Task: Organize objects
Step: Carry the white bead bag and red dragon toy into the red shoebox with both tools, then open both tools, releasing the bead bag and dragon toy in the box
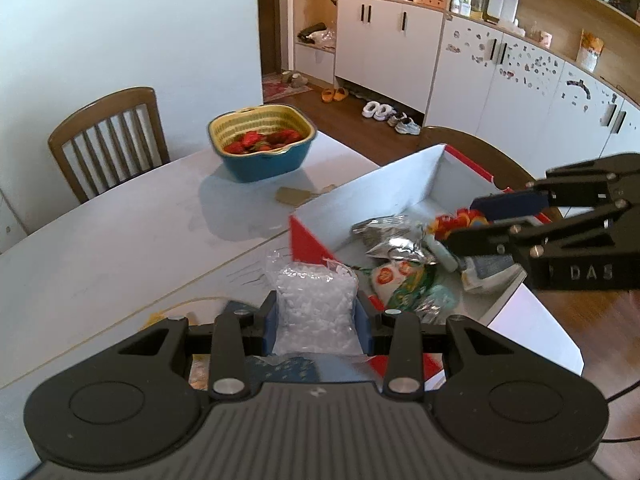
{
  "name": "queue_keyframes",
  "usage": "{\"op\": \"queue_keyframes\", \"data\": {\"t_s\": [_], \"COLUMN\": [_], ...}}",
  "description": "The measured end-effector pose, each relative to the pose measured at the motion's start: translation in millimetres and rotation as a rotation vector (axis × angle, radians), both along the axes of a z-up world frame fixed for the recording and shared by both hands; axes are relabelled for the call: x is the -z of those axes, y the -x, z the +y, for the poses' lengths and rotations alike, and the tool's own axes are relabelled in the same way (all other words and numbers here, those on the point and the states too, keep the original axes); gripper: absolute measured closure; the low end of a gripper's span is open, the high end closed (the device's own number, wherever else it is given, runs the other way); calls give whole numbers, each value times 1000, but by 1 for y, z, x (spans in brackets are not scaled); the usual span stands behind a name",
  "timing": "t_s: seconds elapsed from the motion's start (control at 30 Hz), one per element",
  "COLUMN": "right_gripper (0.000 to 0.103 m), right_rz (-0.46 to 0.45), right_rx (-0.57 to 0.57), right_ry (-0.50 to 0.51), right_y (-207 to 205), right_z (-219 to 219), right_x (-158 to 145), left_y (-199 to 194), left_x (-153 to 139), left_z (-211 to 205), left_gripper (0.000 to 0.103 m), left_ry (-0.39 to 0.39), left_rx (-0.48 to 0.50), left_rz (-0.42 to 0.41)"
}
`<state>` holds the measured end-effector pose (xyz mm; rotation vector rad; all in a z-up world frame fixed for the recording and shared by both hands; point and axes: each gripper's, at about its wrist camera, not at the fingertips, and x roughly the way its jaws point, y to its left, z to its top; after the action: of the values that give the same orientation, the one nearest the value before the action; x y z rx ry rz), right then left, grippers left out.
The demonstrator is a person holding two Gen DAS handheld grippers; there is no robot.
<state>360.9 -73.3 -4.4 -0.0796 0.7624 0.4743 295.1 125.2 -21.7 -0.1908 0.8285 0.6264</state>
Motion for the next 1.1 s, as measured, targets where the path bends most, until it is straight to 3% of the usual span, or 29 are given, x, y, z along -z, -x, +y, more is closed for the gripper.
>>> {"op": "queue_keyframes", "data": {"t_s": [0.6,1.1], "right_gripper": [66,66], "right_rz": [33,128], "right_rx": [75,103], "right_ry": [29,51], "right_y": [-60,-124], "right_z": [-101,-119], "right_x": [27,75], "left_y": [-115,-179], "left_x": [43,97], "left_z": [-12,-16], "left_gripper": [66,66], "left_ry": [42,47], "left_rx": [9,61], "left_rz": [79,200]}}
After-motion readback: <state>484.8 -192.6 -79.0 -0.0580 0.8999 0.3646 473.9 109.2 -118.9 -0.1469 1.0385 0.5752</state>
